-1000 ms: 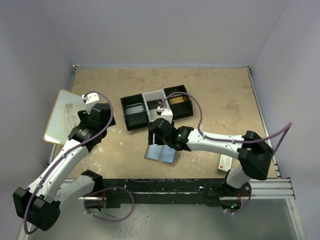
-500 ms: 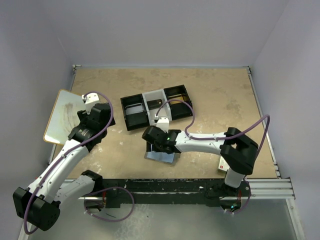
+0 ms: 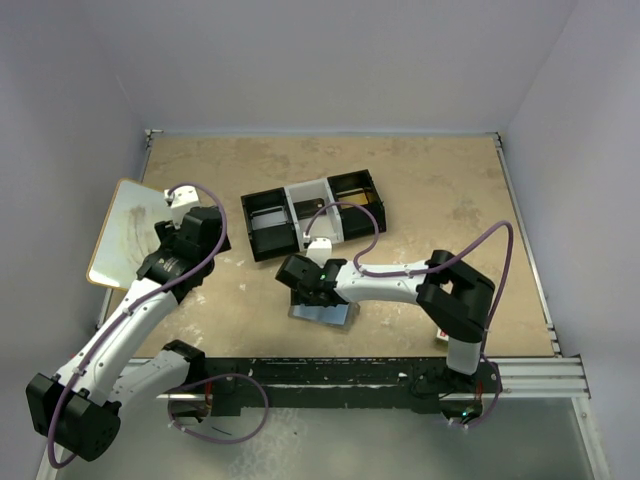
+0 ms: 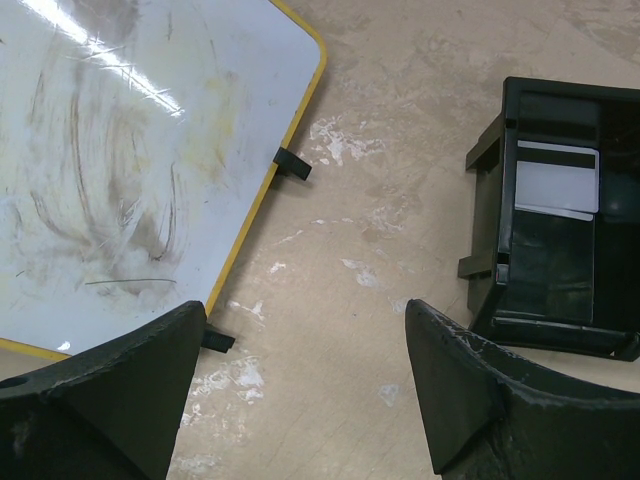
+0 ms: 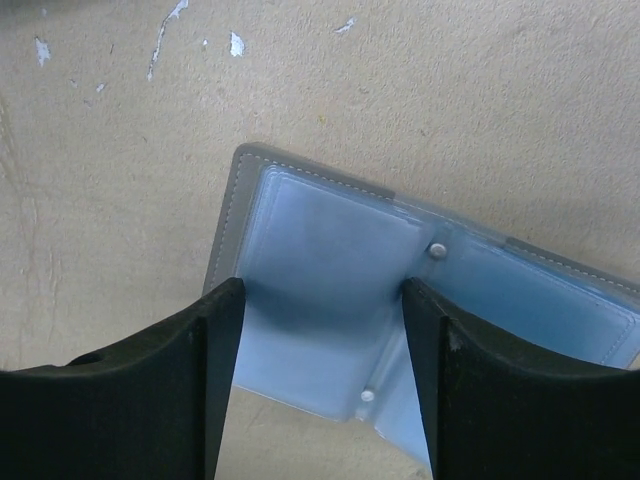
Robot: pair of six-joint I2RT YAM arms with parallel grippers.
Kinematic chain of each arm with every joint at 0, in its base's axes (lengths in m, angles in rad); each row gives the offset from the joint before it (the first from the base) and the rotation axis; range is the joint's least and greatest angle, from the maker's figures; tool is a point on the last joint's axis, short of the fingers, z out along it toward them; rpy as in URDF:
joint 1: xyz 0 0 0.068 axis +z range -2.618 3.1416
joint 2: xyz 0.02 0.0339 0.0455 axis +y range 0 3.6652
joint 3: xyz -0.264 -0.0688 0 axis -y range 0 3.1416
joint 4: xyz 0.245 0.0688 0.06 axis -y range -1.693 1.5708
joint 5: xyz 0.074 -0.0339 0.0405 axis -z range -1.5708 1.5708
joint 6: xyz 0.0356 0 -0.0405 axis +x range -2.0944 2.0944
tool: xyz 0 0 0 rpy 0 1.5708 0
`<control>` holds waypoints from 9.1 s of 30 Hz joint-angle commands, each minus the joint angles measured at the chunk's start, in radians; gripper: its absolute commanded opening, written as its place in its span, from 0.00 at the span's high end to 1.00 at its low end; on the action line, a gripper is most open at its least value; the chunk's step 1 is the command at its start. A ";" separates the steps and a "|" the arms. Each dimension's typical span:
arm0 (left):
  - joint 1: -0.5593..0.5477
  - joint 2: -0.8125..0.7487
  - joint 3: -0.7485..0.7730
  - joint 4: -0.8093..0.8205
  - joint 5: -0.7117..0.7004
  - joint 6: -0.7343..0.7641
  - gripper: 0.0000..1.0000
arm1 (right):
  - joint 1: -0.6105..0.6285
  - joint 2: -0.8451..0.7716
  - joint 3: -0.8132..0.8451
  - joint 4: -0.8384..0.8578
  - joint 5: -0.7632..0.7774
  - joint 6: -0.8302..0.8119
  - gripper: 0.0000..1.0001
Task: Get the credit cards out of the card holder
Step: Adjust the card holder at the center of the board.
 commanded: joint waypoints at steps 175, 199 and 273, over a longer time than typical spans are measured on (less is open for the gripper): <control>-0.517 0.342 -0.083 0.492 0.542 -0.347 0.42 | -0.226 -1.100 -0.832 0.578 -0.119 0.057 0.23; -0.515 0.115 -0.252 0.286 0.281 -0.579 0.42 | -0.223 -0.521 -0.655 0.896 -0.551 -0.050 0.66; -0.517 0.388 -0.278 0.477 0.479 -0.574 0.79 | -0.252 -0.212 -0.620 0.898 -0.662 0.046 1.00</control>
